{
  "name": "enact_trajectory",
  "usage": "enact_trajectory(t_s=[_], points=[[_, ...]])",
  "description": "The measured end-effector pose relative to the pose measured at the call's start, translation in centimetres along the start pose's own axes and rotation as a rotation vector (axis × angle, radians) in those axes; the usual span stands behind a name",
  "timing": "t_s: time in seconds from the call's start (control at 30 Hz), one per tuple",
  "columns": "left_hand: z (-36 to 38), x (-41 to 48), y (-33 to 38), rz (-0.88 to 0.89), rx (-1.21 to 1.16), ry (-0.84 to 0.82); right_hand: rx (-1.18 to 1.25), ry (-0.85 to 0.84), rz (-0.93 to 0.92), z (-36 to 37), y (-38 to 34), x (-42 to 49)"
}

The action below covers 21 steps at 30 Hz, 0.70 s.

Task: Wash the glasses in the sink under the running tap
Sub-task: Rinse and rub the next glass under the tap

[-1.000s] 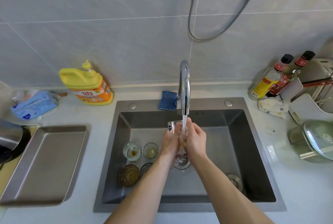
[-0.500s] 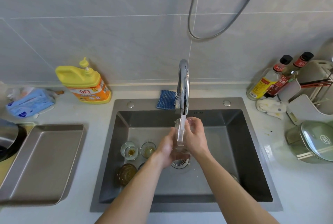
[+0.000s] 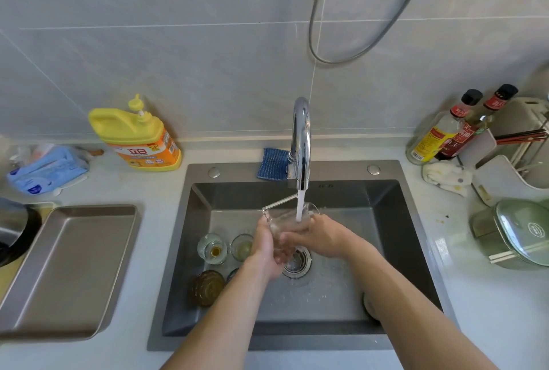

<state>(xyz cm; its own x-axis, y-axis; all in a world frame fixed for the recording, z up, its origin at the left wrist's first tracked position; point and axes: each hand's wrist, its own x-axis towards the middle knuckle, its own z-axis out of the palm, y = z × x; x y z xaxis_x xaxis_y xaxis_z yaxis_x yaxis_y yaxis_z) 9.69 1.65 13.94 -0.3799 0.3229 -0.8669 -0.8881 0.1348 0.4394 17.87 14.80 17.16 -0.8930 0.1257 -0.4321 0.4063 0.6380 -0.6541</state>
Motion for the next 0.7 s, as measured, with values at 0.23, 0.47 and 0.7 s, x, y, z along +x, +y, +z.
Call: enact_trajectory(t_s=[0.23,0.47,0.7], points=[[0.2,-1.0,0.5,0.148,0.034,-0.153,0.593,0.132,0.039,1.6,-0.5,0.2],[-0.5,-0.7,1.7,0.024,0.09,-0.06,-0.279,0.031,-0.116,3.2,1.6,1.1],[-0.4,-0.5,1.2,0.025,0.047,-0.078,0.571,0.051,-0.078,4.6,0.8,0.6]])
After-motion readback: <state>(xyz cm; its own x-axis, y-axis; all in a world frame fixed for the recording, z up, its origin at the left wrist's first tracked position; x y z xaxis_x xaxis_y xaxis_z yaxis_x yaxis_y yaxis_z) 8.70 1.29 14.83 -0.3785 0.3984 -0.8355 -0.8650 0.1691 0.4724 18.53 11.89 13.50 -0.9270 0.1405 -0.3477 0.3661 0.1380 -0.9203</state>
